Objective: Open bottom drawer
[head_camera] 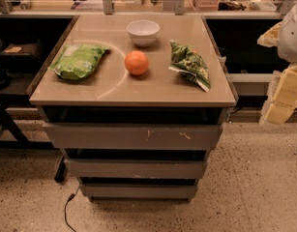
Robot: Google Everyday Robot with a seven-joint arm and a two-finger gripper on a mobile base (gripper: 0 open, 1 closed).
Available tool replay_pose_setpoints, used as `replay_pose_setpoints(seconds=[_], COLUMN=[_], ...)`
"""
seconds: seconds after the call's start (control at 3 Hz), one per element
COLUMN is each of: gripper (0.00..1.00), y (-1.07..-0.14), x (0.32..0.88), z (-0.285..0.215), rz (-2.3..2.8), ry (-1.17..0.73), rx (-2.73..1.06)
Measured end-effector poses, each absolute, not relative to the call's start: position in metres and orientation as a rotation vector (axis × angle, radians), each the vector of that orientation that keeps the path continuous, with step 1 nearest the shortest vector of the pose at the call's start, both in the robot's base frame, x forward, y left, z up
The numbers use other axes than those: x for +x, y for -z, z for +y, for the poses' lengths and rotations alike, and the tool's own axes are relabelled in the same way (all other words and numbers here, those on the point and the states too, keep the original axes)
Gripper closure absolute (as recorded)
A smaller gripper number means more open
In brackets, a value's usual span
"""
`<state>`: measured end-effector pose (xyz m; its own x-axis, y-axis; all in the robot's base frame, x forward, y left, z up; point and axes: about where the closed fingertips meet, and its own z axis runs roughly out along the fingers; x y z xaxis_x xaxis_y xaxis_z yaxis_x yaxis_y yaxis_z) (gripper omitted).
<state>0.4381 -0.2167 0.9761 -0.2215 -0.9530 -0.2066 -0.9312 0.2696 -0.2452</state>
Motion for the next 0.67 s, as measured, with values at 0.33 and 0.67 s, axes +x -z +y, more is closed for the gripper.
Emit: replay_pose_setpoints(seconds=[0.33, 0.67], gripper=[0.00, 0.00], y=[-0.976, -0.942], x=[0.438, 0.435], z=[-0.217, -0.210], rz=[2.232, 2.266], ry=[0.098, 0.043], rx=[-1.725, -1.712])
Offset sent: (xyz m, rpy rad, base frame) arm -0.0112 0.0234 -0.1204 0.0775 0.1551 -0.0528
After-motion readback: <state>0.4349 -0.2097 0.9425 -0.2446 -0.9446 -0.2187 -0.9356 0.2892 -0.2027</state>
